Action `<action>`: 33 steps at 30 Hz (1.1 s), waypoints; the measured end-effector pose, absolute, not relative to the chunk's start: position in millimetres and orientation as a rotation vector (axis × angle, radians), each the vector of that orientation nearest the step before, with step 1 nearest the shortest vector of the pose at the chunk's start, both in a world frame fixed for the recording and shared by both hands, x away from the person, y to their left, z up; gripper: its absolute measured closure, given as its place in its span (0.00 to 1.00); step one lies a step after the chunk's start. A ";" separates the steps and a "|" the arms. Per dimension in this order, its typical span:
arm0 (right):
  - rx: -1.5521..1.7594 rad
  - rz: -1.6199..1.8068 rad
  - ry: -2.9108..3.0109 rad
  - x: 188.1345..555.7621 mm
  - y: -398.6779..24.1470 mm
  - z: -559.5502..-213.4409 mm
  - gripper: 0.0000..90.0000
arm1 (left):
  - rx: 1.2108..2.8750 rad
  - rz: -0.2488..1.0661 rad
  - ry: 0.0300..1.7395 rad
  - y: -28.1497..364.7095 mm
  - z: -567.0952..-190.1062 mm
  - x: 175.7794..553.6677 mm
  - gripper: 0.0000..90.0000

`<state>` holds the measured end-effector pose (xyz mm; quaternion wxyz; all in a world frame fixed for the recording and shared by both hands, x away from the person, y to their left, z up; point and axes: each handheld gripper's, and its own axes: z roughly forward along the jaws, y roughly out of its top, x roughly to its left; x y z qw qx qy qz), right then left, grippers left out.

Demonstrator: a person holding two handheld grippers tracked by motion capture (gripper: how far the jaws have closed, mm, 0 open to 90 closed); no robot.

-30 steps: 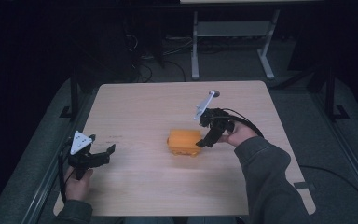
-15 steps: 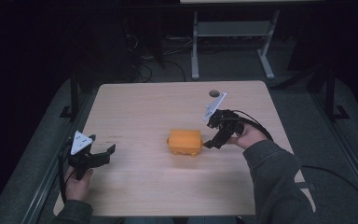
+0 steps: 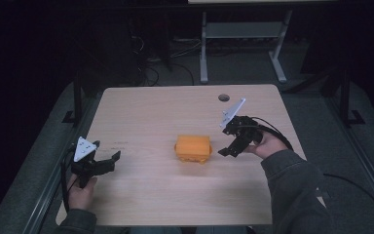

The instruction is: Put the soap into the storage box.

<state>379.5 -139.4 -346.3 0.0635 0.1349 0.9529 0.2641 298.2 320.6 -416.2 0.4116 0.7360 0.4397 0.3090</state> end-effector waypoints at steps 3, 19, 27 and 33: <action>0.418 0.801 2.873 376.2 -143.0 -347.5 0.22 | 1.852 0.777 1.108 320.7 -416.2 298.1 0.16; 0.476 0.818 2.853 363.1 -165.3 -360.2 0.22 | 1.856 0.778 1.105 319.9 -416.7 298.1 0.16; 0.518 0.822 2.838 353.0 -179.1 -366.5 0.22 | 1.860 0.778 1.107 319.7 -416.5 298.0 0.16; 0.537 0.829 2.827 346.9 -189.5 -372.3 0.22 | 1.861 0.778 1.104 319.1 -417.1 298.3 0.16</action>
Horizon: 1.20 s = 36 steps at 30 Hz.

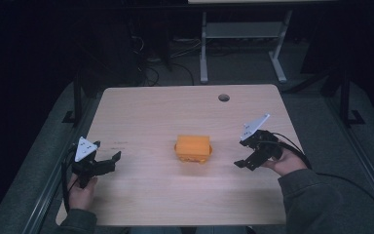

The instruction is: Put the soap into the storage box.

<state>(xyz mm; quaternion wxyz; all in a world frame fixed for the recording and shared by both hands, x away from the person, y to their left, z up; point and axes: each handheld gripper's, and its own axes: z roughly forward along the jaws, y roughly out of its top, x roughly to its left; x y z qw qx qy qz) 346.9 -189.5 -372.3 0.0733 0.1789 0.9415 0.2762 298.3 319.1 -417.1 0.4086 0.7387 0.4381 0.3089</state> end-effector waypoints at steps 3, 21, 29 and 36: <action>0.561 0.837 2.823 343.8 -194.6 -374.6 0.23 | 1.865 0.776 1.103 319.1 -417.1 298.3 0.16; 0.669 0.880 2.787 325.5 -223.8 -394.2 0.23 | 1.865 0.778 1.098 316.9 -417.8 297.8 0.16; 0.737 0.904 2.766 313.2 -240.2 -405.9 0.23 | 1.872 0.781 1.096 316.5 -418.1 296.4 0.16; 0.784 0.928 2.753 305.3 -251.9 -416.4 0.23 | 1.873 0.776 1.101 315.9 -418.6 295.6 0.16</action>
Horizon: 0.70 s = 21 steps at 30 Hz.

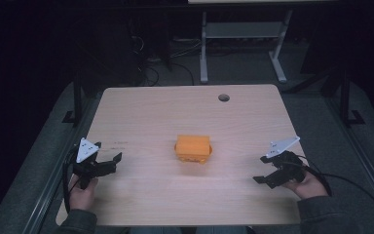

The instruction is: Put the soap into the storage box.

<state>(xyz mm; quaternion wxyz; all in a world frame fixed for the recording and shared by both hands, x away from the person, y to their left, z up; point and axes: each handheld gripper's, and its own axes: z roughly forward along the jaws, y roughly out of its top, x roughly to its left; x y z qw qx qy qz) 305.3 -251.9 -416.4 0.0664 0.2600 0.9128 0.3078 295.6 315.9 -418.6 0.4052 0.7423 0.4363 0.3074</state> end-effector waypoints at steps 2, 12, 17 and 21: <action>0.792 0.938 2.746 302.5 -254.4 -418.9 0.23 | 1.871 0.775 1.101 315.6 -418.7 295.5 0.16; 0.832 0.965 2.716 288.6 -267.0 -430.6 0.23 | 1.890 0.776 1.081 314.2 -419.0 294.0 0.16; 0.856 0.971 2.708 282.1 -272.7 -436.7 0.23 | 1.892 0.776 1.078 313.1 -419.5 293.8 0.16; 0.880 0.991 2.699 276.2 -278.5 -441.6 0.23 | 1.904 0.778 1.076 313.0 -419.1 293.4 0.16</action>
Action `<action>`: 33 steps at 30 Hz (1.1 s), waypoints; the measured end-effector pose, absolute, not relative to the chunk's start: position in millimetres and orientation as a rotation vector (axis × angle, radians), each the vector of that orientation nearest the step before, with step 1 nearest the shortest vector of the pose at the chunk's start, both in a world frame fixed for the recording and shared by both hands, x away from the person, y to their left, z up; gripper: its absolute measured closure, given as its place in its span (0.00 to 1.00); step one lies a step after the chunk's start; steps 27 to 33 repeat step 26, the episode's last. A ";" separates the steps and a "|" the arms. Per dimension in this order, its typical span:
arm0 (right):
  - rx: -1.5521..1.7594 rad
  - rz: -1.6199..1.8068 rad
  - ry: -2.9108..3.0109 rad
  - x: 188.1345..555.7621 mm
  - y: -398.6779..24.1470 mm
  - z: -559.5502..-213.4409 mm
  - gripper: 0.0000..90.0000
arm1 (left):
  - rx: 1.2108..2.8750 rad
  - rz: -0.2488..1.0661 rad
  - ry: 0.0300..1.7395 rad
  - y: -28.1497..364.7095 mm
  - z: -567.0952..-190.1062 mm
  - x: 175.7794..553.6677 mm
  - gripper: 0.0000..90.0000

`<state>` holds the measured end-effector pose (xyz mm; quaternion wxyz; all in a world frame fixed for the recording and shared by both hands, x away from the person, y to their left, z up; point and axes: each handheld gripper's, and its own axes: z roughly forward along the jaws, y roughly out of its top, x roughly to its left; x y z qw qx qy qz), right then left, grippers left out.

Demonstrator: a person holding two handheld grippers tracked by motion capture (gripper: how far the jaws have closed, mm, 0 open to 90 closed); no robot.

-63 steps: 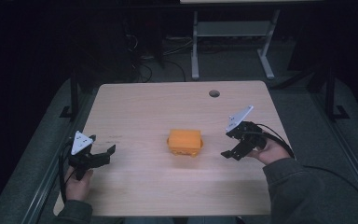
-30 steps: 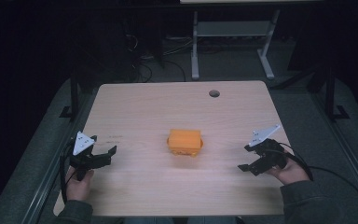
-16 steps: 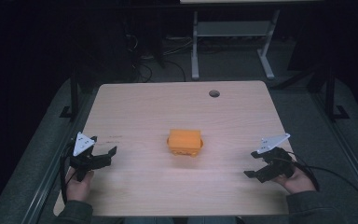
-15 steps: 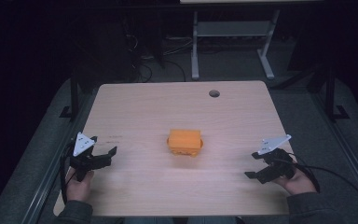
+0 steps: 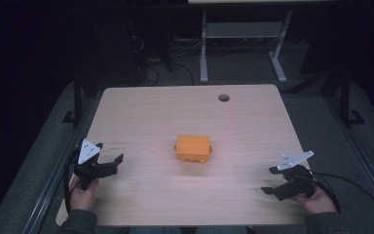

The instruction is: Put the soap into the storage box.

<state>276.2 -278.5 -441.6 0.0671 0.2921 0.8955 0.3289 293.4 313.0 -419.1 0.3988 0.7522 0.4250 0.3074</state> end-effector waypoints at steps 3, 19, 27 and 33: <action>0.891 1.009 2.683 270.9 -282.7 -444.0 0.23 | 1.903 0.776 1.076 312.5 -419.1 293.0 0.16; 0.915 1.078 2.604 250.1 -289.9 -452.4 0.23 | 1.914 0.772 1.048 307.1 -419.7 291.5 0.16; 0.938 1.094 2.564 241.1 -296.7 -454.8 0.23 | 1.919 0.775 1.038 305.8 -419.7 292.2 0.16; 0.938 1.094 2.564 241.1 -296.7 -454.8 0.23 | 1.919 0.775 1.038 305.8 -419.7 292.2 0.16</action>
